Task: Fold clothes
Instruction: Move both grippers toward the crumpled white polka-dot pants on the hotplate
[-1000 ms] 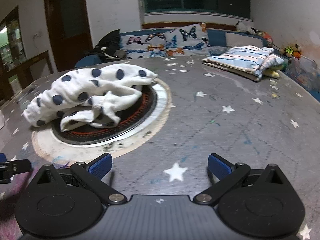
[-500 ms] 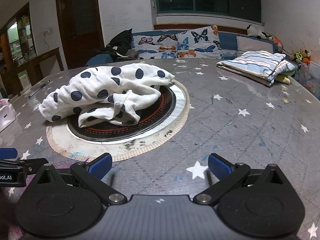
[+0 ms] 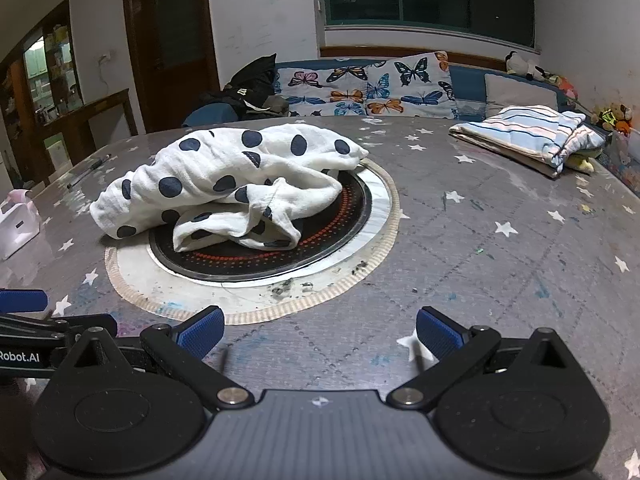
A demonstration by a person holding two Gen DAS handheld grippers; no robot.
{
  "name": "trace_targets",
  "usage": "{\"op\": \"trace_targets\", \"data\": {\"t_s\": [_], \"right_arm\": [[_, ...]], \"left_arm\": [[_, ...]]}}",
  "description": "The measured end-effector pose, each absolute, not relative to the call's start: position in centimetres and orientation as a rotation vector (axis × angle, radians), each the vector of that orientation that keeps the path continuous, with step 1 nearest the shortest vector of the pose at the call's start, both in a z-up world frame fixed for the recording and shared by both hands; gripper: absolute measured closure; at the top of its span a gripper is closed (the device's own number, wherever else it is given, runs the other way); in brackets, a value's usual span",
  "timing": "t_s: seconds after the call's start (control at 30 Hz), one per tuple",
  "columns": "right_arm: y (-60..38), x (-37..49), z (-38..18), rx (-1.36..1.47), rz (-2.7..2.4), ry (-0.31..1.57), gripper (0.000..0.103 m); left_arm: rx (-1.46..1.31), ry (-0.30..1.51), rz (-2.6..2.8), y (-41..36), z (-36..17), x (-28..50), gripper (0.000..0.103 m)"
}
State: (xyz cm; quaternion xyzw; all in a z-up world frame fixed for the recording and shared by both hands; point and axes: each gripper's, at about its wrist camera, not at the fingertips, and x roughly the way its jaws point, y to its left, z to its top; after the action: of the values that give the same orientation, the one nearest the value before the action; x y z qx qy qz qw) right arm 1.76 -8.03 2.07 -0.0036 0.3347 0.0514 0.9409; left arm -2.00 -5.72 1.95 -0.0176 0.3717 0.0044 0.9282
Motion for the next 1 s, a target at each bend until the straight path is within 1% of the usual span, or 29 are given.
{"op": "trace_targets", "data": {"t_s": [0.23,0.33,0.4,0.5,1.0], "right_arm": [[-8.3,2.6,2.1,0.008,0.092,0.687,0.000],[-11.5,3.0,2.6,0.020,0.096,0.682,0.000],[-11.2,3.3,2.8,0.021,0.095,0.680,0.000],[-13.3,4.1,3.2,0.023,0.099,0.679,0.000],[-11.5,5.6,3.7,0.020,0.114,0.671,0.000]], "left_arm": [[-0.033,0.761,0.006,-5.9,2.2,-1.7,0.000],[-0.032,0.760,0.005,-6.0,2.3,-1.6,0.000],[-0.032,0.762,0.005,-6.0,2.3,-1.5,0.000],[-0.031,0.764,0.004,-6.0,2.3,-1.3,0.000],[-0.029,0.772,0.007,-5.7,2.4,-0.3,0.000]]}}
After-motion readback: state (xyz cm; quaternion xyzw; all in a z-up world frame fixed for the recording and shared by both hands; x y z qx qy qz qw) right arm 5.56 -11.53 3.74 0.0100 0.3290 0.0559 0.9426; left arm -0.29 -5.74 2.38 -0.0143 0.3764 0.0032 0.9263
